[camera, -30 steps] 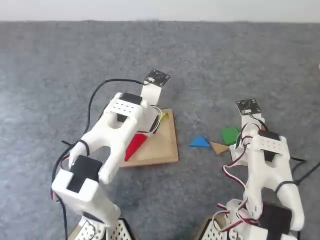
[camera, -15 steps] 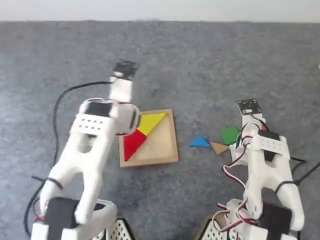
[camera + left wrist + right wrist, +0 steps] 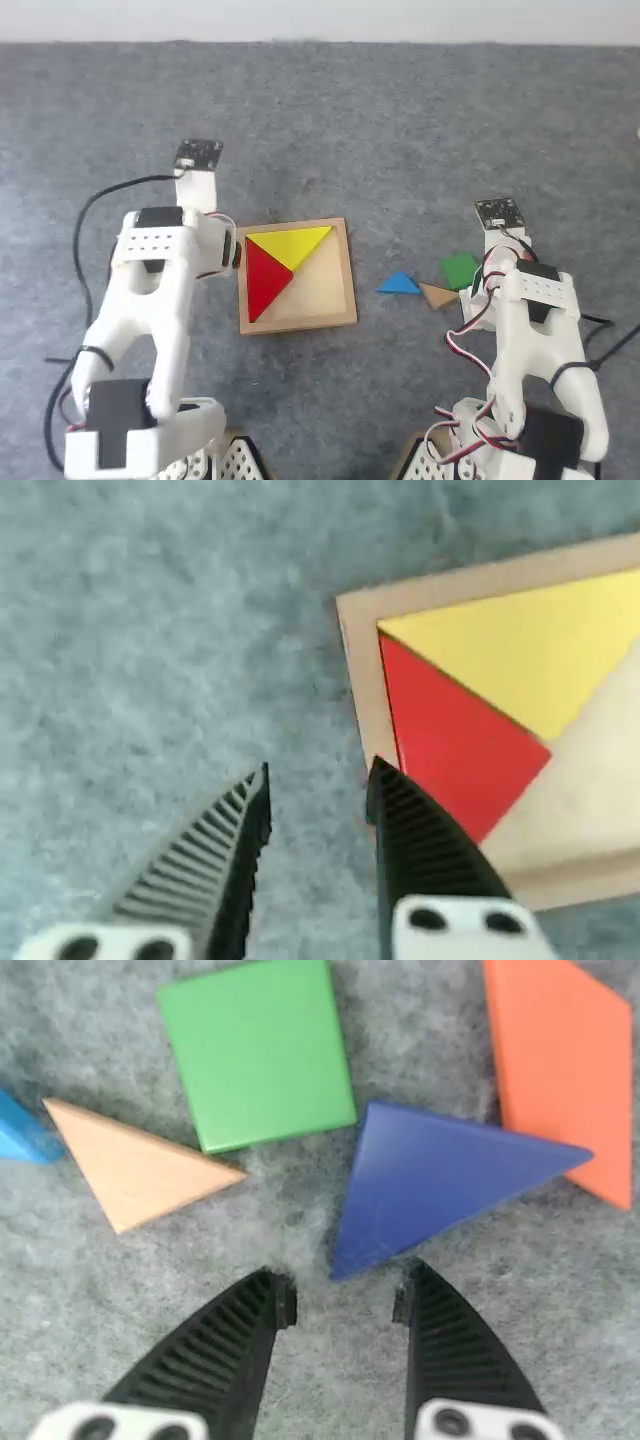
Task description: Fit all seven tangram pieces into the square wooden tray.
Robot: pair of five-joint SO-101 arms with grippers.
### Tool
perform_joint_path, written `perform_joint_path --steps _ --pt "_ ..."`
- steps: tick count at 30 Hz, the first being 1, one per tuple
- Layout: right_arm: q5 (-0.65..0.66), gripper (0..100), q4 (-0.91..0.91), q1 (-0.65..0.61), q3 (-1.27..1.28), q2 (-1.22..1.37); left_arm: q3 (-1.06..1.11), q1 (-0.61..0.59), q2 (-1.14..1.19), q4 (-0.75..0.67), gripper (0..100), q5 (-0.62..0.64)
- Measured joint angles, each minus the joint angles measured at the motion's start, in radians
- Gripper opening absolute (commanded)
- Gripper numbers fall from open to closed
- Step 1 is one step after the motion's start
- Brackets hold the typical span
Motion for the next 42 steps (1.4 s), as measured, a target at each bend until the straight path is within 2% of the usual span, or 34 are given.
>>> perform_joint_path --steps 4,13,17,28,33,36,42 --pt "-0.005 17.7 0.037 0.0 0.0 -0.058 0.071 0.003 -0.057 -0.014 9 -0.003" --pt "-0.037 17.7 0.0 0.0 0.041 -0.135 0.293 0.003 -0.35 -0.15 9 -0.005" --pt "-0.058 17.7 -0.021 0.006 0.046 -0.152 0.313 0.003 -0.4 -0.187 1 -0.005" --pt "-0.063 17.7 -0.04 0.006 0.044 -0.219 0.411 -0.04 -0.528 -0.239 1 0.0" --pt "0.029 17.7 -0.028 0.037 -0.028 -0.219 0.431 -0.04 -0.577 -0.239 1 -0.011" --pt "0.071 17.7 0.046 0.055 -0.112 -0.219 0.431 -0.04 -0.583 -0.239 2 -0.011" --pt "0.103 17.7 0.155 -0.018 -0.17 -0.219 0.431 -0.038 -0.585 -0.239 2 -0.012"
